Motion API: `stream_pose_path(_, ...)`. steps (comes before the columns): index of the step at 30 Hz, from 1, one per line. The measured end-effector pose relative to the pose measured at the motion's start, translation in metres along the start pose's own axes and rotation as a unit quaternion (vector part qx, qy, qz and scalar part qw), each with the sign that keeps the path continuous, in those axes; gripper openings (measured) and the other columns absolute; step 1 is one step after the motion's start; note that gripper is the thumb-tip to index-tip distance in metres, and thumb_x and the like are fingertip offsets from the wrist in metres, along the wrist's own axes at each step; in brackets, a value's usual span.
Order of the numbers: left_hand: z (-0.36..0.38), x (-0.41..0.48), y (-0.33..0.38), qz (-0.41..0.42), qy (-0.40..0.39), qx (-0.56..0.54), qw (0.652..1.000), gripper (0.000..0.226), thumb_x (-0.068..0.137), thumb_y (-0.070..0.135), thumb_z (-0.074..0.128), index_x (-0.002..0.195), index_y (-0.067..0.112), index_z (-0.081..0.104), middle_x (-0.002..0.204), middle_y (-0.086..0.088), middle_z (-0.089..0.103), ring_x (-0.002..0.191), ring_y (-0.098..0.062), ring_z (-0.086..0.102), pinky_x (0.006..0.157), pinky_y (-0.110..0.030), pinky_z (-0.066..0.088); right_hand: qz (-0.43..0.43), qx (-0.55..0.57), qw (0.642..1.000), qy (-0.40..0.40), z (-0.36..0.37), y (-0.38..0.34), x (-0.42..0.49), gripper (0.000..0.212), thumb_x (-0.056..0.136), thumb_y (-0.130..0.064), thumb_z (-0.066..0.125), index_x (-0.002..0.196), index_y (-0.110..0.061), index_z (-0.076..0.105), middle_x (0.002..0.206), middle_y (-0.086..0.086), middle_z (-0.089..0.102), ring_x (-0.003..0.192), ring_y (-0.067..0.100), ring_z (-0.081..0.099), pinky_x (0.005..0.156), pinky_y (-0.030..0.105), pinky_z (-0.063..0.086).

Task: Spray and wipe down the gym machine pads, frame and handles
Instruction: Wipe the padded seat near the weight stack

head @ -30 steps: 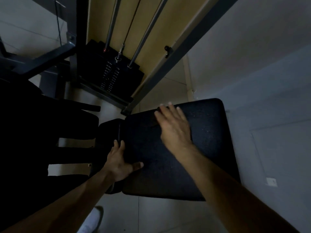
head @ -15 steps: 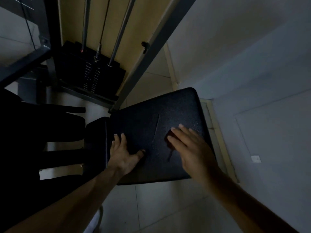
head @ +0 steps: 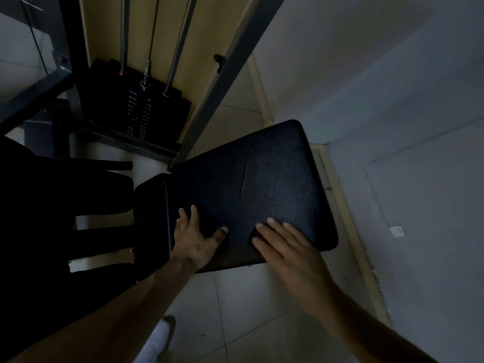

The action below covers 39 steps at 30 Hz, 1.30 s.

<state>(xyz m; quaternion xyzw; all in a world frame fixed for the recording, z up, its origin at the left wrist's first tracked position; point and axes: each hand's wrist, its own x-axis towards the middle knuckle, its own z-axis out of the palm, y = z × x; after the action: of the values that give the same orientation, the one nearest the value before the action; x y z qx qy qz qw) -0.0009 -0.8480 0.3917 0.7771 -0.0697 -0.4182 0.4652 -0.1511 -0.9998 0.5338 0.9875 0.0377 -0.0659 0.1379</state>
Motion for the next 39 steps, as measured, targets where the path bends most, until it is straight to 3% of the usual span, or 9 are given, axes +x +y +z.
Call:
stream_pose_path(6, 0.006, -0.006, 0.002, 0.004, 0.017, -0.005, 1.0, 0.105, 0.09, 0.066, 0.061, 0.165, 0.026, -0.002, 0.171, -0.003, -0.014, 0.158, -0.028, -0.007, 0.128, -0.042, 0.004, 0.189, -0.005, 0.979, 0.081, -0.02, 0.032, 0.008, 0.053, 0.089, 0.001, 0.055, 0.142, -0.005, 0.06, 0.155, 0.015, 0.049, 0.15, 0.037, 0.037, 0.122, 0.054, 0.031)
stream_pose_path(13, 0.012, -0.012, 0.0, 0.006, 0.043, -0.021, 0.999, 0.101, 0.092, 0.065, 0.06, 0.165, 0.025, 0.004, 0.172, -0.004, -0.008, 0.158, -0.03, -0.002, 0.128, -0.044, 0.006, -0.017, 0.011, 1.0, 0.019, 0.004, -0.005, 0.008, 0.048, 0.095, -0.002, 0.041, 0.135, -0.009, 0.067, 0.15, 0.014, 0.056, 0.144, 0.033, 0.047, 0.121, 0.05, 0.036)
stream_pose_path(16, 0.013, -0.011, -0.002, 0.009, 0.047, -0.027, 0.999, 0.1, 0.092, 0.065, 0.06, 0.165, 0.025, 0.005, 0.172, -0.005, -0.006, 0.158, -0.029, 0.0, 0.128, -0.045, 0.007, 0.057, -0.009, 0.997, 0.051, -0.009, 0.032, 0.05, 0.057, 0.083, 0.005, 0.058, 0.138, -0.008, 0.063, 0.151, 0.016, 0.054, 0.145, 0.036, 0.045, 0.121, 0.054, 0.035)
stream_pose_path(20, 0.017, -0.011, -0.008, 0.015, 0.057, -0.034, 0.998, 0.1, 0.091, 0.065, 0.06, 0.165, 0.026, 0.006, 0.172, -0.004, -0.005, 0.158, -0.028, 0.0, 0.129, -0.045, 0.008, 0.142, -0.033, 0.987, 0.064, -0.017, 0.049, 0.117, 0.058, 0.085, 0.001, 0.057, 0.143, -0.004, 0.057, 0.154, 0.021, 0.049, 0.148, 0.041, 0.039, 0.123, 0.056, 0.029)
stream_pose_path(27, 0.022, -0.012, -0.029, 0.02, 0.062, -0.049, 0.997, 0.096, 0.092, 0.062, 0.063, 0.165, 0.029, 0.01, 0.172, -0.003, -0.002, 0.158, -0.028, 0.005, 0.128, -0.047, 0.015, -0.105, -0.007, 0.994, -0.036, 0.028, -0.024, 0.041, 0.052, 0.09, -0.007, 0.035, 0.131, -0.005, 0.068, 0.144, 0.019, 0.059, 0.137, 0.039, 0.054, 0.115, 0.052, 0.042)
stream_pose_path(30, 0.023, -0.014, -0.034, 0.014, 0.065, -0.055, 0.996, 0.095, 0.091, 0.062, 0.064, 0.164, 0.03, 0.013, 0.172, -0.003, 0.0, 0.158, -0.029, 0.008, 0.128, -0.048, 0.016, -0.113, -0.017, 0.993, -0.01, 0.017, -0.005, 0.028, 0.052, 0.09, -0.007, 0.038, 0.133, -0.007, 0.067, 0.147, 0.017, 0.058, 0.139, 0.036, 0.052, 0.117, 0.051, 0.041)
stream_pose_path(33, 0.024, -0.018, -0.037, 0.013, 0.068, -0.064, 0.996, 0.092, 0.091, 0.061, 0.064, 0.164, 0.032, 0.015, 0.172, -0.002, 0.002, 0.157, -0.029, 0.011, 0.128, -0.048, 0.018, -0.003, -0.025, 0.999, 0.04, 0.003, 0.02, 0.04, 0.052, 0.086, 0.001, 0.06, 0.136, -0.007, 0.065, 0.15, 0.018, 0.055, 0.142, 0.037, 0.049, 0.12, 0.052, 0.037)
stream_pose_path(35, 0.024, -0.021, -0.041, 0.013, 0.071, -0.07, 0.995, 0.089, 0.092, 0.059, 0.064, 0.163, 0.033, 0.017, 0.172, -0.002, 0.003, 0.157, -0.028, 0.011, 0.127, -0.047, 0.019, 0.028, -0.019, 0.998, 0.047, 0.008, 0.008, 0.048, 0.052, 0.087, 0.002, 0.057, 0.138, -0.005, 0.063, 0.151, 0.019, 0.053, 0.143, 0.039, 0.047, 0.12, 0.053, 0.035)
stream_pose_path(39, 0.022, -0.022, -0.05, 0.05, 0.086, -0.055, 0.994, 0.075, 0.099, 0.044, 0.062, 0.162, 0.027, 0.026, 0.17, -0.009, 0.017, 0.157, -0.025, 0.012, 0.127, -0.04, 0.02, -0.143, 0.011, 0.99, -0.008, 0.047, -0.048, 0.034, 0.047, 0.084, -0.007, 0.047, 0.125, -0.006, 0.071, 0.14, 0.019, 0.063, 0.132, 0.038, 0.058, 0.113, 0.051, 0.045)
